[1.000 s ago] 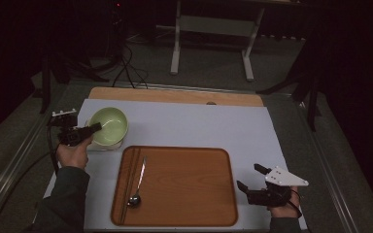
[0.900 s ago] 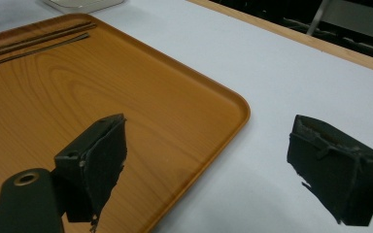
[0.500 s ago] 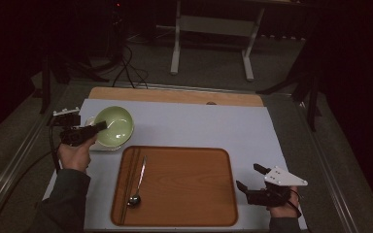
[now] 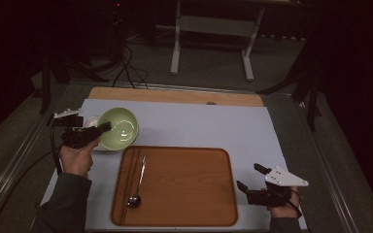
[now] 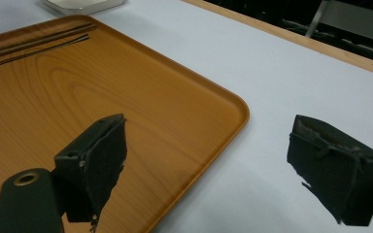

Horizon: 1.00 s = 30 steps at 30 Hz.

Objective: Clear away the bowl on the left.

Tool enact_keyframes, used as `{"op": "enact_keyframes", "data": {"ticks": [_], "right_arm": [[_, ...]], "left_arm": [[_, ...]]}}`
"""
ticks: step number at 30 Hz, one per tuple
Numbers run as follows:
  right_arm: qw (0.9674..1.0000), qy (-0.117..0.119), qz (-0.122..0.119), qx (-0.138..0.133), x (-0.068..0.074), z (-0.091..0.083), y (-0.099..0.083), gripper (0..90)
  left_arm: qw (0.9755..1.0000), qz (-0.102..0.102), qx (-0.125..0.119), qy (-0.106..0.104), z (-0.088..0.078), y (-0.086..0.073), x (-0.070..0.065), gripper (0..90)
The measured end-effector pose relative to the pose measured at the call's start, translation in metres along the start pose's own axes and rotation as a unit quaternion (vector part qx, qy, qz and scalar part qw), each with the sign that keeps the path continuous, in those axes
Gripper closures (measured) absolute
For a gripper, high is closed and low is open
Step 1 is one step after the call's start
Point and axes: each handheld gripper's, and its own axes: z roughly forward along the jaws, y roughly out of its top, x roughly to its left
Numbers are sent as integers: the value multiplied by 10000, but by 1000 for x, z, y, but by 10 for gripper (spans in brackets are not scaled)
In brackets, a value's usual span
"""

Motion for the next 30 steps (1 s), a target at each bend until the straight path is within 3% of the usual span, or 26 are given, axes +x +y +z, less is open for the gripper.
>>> {"op": "enact_keyframes", "data": {"ticks": [9, 30], "right_arm": [[10000, 3, -4, 2, 1, 0, 0, 139], [10000, 5, -2, 17, 0, 1, 0, 139]], "left_arm": [[9997, 175, 88, -162, 0, -6, -15, 836], [9973, 317, 433, -495, 13, -29, -37, 836]]}}
